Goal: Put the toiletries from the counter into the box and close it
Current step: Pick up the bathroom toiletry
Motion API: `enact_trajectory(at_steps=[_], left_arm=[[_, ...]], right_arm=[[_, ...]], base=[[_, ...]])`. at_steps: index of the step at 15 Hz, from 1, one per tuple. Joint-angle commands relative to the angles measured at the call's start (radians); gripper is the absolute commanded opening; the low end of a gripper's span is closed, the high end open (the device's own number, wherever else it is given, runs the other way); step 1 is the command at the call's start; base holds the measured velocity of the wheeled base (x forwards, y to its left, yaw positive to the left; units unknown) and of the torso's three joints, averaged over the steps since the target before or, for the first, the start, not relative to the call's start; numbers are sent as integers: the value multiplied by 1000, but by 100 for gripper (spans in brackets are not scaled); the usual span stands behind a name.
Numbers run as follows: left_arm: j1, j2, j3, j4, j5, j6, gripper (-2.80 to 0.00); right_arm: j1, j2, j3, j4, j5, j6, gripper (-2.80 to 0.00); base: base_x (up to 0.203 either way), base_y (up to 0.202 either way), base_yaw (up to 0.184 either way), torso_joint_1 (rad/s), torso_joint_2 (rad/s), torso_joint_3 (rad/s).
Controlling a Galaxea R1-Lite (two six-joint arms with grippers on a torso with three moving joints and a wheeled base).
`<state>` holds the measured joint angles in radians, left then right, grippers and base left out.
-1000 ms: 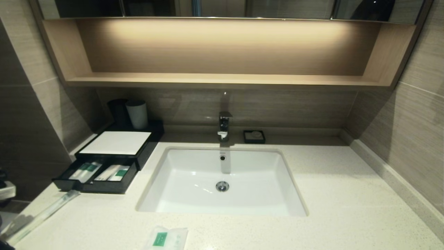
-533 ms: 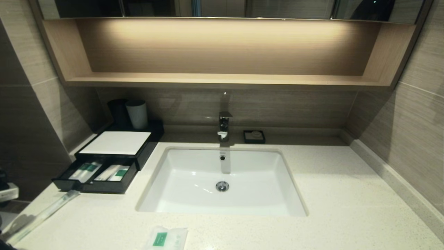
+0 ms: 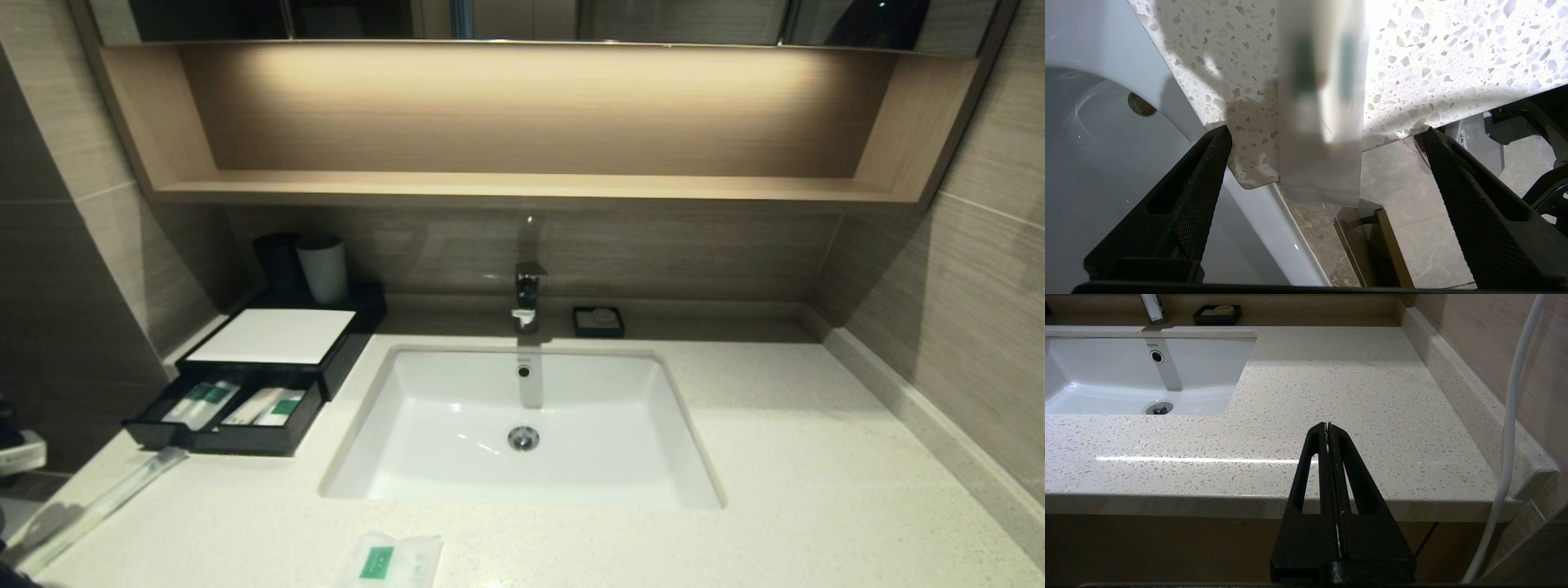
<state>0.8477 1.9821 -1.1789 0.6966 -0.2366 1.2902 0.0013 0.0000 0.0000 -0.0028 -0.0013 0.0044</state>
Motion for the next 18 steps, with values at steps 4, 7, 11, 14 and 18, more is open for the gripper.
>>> enact_trajectory(at_steps=[4, 7, 11, 14, 18], left_arm=[[1, 11, 1, 3, -1, 8, 0], [1, 14, 1, 1, -1, 8, 0], [1, 13, 18, -34, 0, 6, 0], [1, 11, 38, -75, 3, 4, 0], [1, 1, 45, -77, 2, 4, 0]], right_arm=[[0, 0, 2, 0, 0, 0, -280], [0, 0, 2, -2, 0, 0, -280], [0, 0, 2, 0, 0, 0, -280], [0, 0, 0, 0, 0, 0, -280], [0, 0, 1, 0, 0, 0, -280]], base=[[0, 0, 0, 0, 0, 0], [0, 0, 0, 0, 0, 0], [0, 0, 0, 0, 0, 0], [0, 0, 0, 0, 0, 0], [0, 0, 0, 0, 0, 0]])
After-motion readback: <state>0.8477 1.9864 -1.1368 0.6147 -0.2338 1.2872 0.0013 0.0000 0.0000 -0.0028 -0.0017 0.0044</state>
